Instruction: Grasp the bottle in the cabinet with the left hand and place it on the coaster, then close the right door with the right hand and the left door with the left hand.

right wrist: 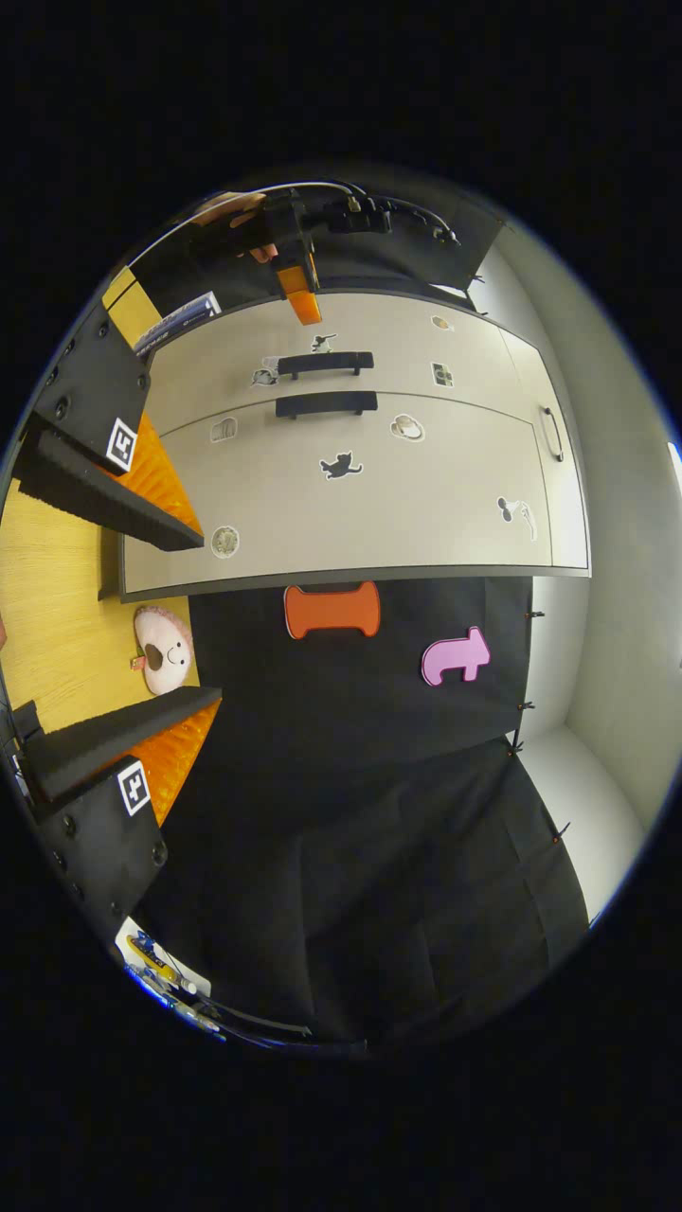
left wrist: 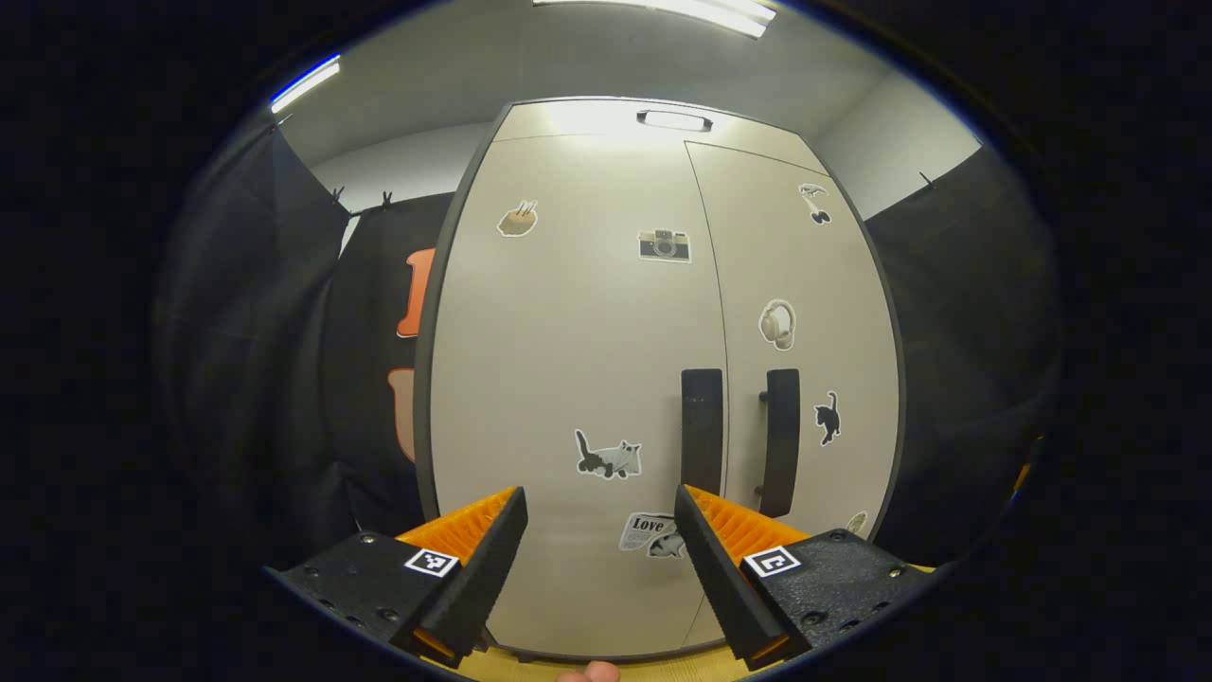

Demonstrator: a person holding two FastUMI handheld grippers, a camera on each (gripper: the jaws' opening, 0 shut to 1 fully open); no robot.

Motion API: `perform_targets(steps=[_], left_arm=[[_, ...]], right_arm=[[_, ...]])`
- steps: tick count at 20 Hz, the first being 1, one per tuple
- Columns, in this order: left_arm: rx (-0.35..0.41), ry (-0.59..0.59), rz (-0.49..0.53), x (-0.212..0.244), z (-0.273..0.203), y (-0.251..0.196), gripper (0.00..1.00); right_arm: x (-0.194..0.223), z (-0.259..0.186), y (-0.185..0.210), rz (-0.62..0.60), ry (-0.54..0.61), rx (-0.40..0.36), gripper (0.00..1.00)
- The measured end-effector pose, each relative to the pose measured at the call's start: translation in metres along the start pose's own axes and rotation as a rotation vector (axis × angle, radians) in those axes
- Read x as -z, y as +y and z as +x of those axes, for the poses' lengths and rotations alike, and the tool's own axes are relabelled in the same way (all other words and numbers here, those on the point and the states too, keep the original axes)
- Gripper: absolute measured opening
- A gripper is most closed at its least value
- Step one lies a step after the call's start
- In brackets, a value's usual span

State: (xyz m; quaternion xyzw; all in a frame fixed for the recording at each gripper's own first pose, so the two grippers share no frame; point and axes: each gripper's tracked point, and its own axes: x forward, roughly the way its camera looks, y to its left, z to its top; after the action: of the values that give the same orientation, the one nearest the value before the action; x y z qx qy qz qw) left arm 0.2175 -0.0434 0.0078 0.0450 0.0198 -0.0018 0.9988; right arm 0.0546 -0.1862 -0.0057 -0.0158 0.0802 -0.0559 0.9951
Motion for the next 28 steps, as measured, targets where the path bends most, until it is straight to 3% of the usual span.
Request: perform_targets(steps=[9, 14, 19, 28], left_arm=[[-0.098, 0.035, -0.072, 0.032, -0.083, 0.041, 0.94], [-0.113, 0.044, -0.131, 0.046, -0.113, 0.051, 0.95], [-0.145, 0.046, -0.106, 0.048, -0.139, 0.060, 0.95], [-0.125, 0.072, -0.109, 0.062, -0.164, 0.054, 0.95]], right_arm=[[0.002, -0.008, 0.017, -0.001, -0.006, -0.058, 0.95], [0.007, -0.013, 0.020, -0.001, 0.002, -0.071, 0.96], [0.005, -0.024, 0.020, 0.017, -0.032, -0.070, 0.95], [0.018, -0.035, 0.018, 0.017, -0.029, -0.061, 0.95]])
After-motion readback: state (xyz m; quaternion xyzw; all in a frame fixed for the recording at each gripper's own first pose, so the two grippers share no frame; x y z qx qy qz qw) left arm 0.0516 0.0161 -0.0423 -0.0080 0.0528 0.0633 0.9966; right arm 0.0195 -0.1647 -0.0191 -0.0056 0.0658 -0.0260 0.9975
